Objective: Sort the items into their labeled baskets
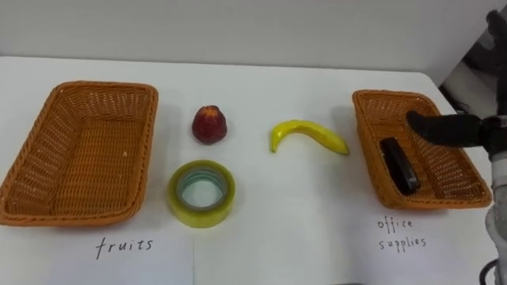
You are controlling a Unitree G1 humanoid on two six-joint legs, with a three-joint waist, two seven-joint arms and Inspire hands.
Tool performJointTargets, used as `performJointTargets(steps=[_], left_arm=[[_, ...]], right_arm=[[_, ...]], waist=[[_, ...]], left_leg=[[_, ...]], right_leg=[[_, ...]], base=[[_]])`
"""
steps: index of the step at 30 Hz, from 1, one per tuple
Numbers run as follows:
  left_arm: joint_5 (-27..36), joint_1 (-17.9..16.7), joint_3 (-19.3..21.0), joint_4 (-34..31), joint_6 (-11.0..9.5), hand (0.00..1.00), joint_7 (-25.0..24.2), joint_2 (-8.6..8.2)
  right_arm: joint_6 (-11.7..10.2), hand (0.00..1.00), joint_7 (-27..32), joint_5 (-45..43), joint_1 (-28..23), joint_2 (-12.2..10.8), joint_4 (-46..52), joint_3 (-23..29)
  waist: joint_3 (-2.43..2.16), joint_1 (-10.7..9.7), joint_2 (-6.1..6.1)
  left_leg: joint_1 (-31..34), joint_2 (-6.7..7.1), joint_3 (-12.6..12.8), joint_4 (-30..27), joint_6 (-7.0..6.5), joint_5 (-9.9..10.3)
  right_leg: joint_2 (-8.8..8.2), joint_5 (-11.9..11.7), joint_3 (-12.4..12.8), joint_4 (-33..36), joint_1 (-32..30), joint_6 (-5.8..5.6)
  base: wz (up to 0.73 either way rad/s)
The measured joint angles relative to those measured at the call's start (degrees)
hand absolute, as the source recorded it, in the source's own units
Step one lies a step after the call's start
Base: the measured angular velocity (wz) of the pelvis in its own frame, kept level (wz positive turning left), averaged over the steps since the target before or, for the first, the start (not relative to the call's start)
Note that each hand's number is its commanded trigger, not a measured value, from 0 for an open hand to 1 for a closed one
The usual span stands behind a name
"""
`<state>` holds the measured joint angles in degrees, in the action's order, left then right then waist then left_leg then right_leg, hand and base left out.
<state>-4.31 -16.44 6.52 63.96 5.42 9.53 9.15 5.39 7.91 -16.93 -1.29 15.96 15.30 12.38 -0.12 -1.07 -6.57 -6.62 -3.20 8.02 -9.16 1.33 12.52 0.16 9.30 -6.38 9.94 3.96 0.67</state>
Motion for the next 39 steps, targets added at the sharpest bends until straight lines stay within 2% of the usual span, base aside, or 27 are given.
performJointTargets(steps=[6, 9, 12, 15, 19, 21, 23, 25, 28, 32, 34, 39], left_arm=[[-0.3, 0.4, 0.0, -0.1, -0.4, 0.00, -0.6, 0.19], [0.2, 0.6, -0.5, 0.0, -0.7, 0.00, -0.7, 0.26], [0.3, 0.9, -1.1, -0.1, -0.9, 0.00, -1.2, 0.23], [0.2, 0.9, -1.1, -0.4, -0.7, 0.00, -1.2, -0.28], [0.2, 0.5, -1.2, -1.0, 0.7, 0.00, -1.2, -0.62], [0.2, 1.0, -1.2, -1.3, 1.6, 0.00, -1.1, -0.91], [0.0, 1.4, -2.0, -1.3, 2.2, 0.00, -1.0, -0.82], [-0.3, 2.2, -3.2, -1.3, 2.4, 0.00, -1.0, -0.72], [-0.3, 2.7, -4.4, -1.3, 2.9, 0.00, -1.0, -0.49], [-0.3, 2.6, -4.5, -2.5, 3.4, 0.00, -1.0, -0.49], [-0.3, 2.6, -4.4, -2.7, 3.5, 0.00, -1.0, -0.58], [-0.3, 1.3, -4.4, -4.4, 4.2, 0.00, -1.4, -0.76]], right_arm=[[0.0, 0.00, -2.7, 8.2, 0.4, 0.0, 5.2, -0.2], [0.0, 0.00, -3.9, 14.1, 2.3, 0.0, 5.7, -2.3], [-0.3, 0.00, -4.9, 20.8, 3.2, -0.1, 5.9, -3.8], [-0.3, 0.00, -6.8, 26.2, 3.9, -0.5, 5.8, -5.0], [0.5, 0.00, -9.3, 30.4, 5.1, -0.9, 5.3, -7.3], [0.6, 0.00, -10.7, 30.3, 5.1, -1.0, 4.0, -9.3], [2.4, 0.00, -12.0, 30.3, 5.1, -1.5, 2.2, -12.6], [3.3, 0.00, -13.0, 30.5, 5.1, -1.5, 1.4, -15.0], [3.6, 0.00, -14.8, 30.6, 5.1, -1.6, 0.6, -17.8], [3.5, 0.00, -16.4, 29.7, 5.0, -2.4, -3.1, -18.5], [4.8, 0.00, -16.9, 28.3, 4.6, -2.9, -4.2, -18.6], [5.3, 0.00, -18.9, 22.5, 3.6, -3.1, -4.4, -19.2]], waist=[[0.24, 1.5, -0.27], [0.27, 1.9, -0.13], [0.21, 2.9, 0.28], [0.10, 3.1, 0.71], [0.16, 3.3, 1.50], [0.17, 3.3, 1.72], [0.17, 3.9, 1.87], [0.06, 4.6, 1.99], [-0.04, 5.3, 2.15], [-0.12, 6.2, 2.03], [-0.10, 6.3, 2.06], [-0.07, 6.3, 2.31]], left_leg=[[0.4, 0.00, -0.1, 0.0, 0.00, 0.0], [0.5, -0.01, -0.1, 0.0, 0.00, 0.0], [0.5, -0.03, -0.2, 0.0, 0.01, 0.0], [0.7, -0.03, -0.7, 0.0, 0.01, 0.0], [1.0, -0.11, -0.9, -0.2, 0.01, 0.0], [1.1, -0.10, -1.0, 0.0, 0.02, 0.0], [1.1, -0.10, -1.2, 0.2, 0.02, 0.0], [1.1, -0.06, -1.2, 0.2, 0.02, 0.0], [1.4, 0.02, -1.8, -0.2, 0.02, 0.0], [1.8, 0.07, -2.7, -0.5, 0.01, 0.0], [2.1, 0.12, -3.0, -0.6, 0.00, 0.0], [2.2, 0.10, -3.3, -0.8, 0.02, 0.0]], right_leg=[[0.01, 0.0, 0.0, -0.1, -0.2, 0.00], [0.03, 0.0, -0.2, -0.2, -0.3, 0.01], [0.05, 0.0, -0.3, -0.1, -0.2, 0.03], [-0.10, 0.0, -1.2, -0.1, -0.1, 0.03], [-0.11, 0.0, -1.8, -0.1, -0.1, 0.02], [-0.10, 0.0, -1.8, -0.2, -0.2, 0.03], [-0.09, 0.0, -1.8, -0.1, -0.2, 0.03], [-0.13, 0.0, -1.9, -0.1, -0.2, 0.04], [-0.25, 0.0, -2.5, -0.1, -0.1, 0.04], [-0.37, 0.0, -3.6, -0.2, 0.0, 0.03], [-0.42, 0.0, -4.0, -0.2, -0.1, 0.03], [-0.49, 0.0, -4.8, -0.2, 0.0, 0.03]], base=[[0.00], [0.00], [0.01], [0.10], [0.06], [0.00], [0.00], [0.00], [0.09], [0.11], [0.09], [0.03]])
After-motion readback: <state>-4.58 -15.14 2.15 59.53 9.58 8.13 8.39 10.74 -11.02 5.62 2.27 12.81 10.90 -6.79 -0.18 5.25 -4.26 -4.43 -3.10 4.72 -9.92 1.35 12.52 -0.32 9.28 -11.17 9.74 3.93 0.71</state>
